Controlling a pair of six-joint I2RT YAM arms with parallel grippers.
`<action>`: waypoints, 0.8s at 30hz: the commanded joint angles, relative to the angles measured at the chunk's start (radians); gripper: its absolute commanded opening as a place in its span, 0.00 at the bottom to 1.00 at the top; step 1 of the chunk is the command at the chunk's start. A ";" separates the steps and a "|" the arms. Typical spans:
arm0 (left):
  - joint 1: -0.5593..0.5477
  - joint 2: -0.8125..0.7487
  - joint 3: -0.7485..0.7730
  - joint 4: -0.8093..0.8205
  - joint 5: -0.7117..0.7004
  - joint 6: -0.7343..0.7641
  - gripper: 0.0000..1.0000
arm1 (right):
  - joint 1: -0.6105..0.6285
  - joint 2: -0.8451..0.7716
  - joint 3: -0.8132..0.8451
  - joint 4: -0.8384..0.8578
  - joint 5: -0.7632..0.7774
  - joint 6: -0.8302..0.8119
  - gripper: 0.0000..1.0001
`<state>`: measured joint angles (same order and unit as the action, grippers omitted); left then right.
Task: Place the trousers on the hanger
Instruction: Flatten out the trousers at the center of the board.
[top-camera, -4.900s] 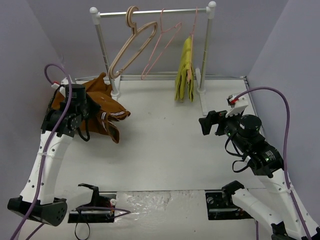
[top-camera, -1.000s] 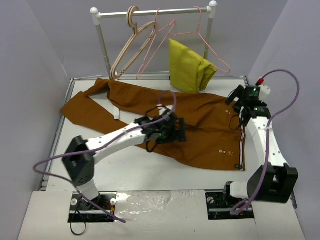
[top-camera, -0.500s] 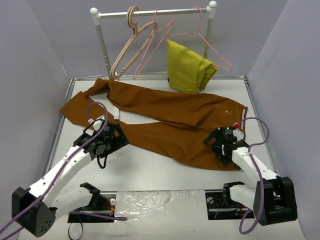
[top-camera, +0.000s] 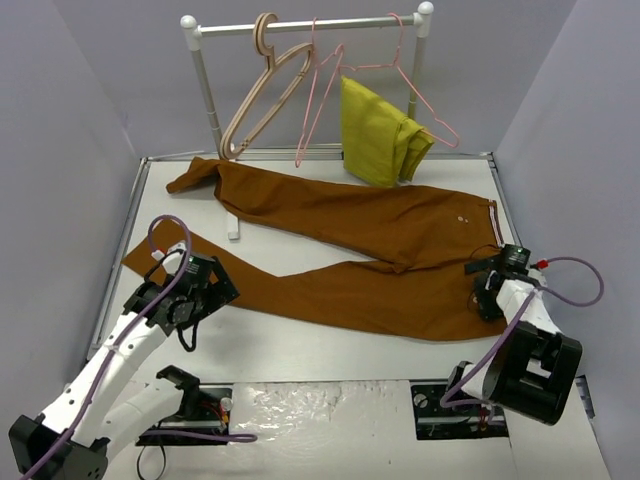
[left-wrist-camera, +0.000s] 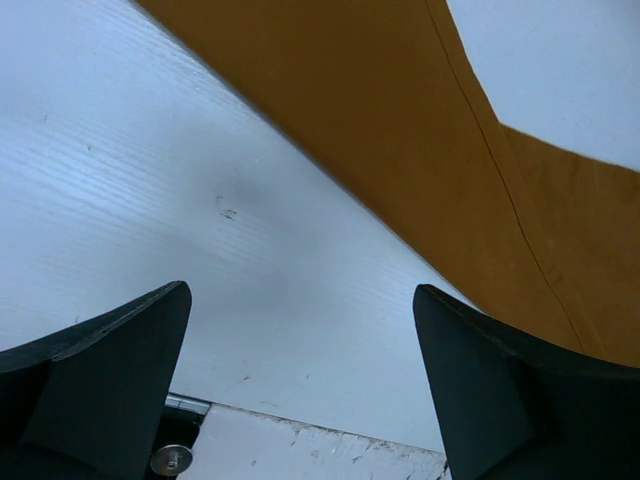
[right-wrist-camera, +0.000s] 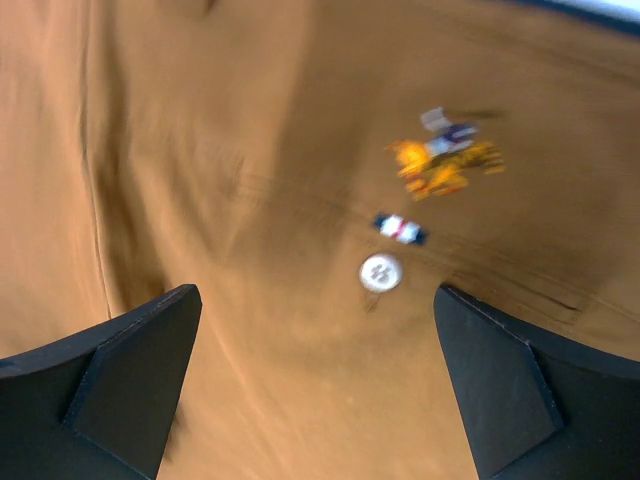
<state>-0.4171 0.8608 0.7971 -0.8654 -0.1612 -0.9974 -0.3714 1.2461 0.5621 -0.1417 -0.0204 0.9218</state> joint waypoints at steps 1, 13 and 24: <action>0.009 -0.032 0.040 -0.086 -0.050 -0.001 0.93 | -0.101 0.023 0.021 -0.108 0.126 -0.055 1.00; 0.150 0.202 0.182 -0.023 -0.187 0.031 0.93 | 0.213 -0.198 0.104 -0.055 -0.033 -0.333 1.00; 0.526 0.725 0.505 0.167 -0.047 0.106 0.88 | 0.296 -0.384 0.131 -0.105 -0.194 -0.460 1.00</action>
<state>0.0830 1.5017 1.1759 -0.7532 -0.2298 -0.9249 -0.0837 0.8890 0.6708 -0.2070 -0.1471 0.5190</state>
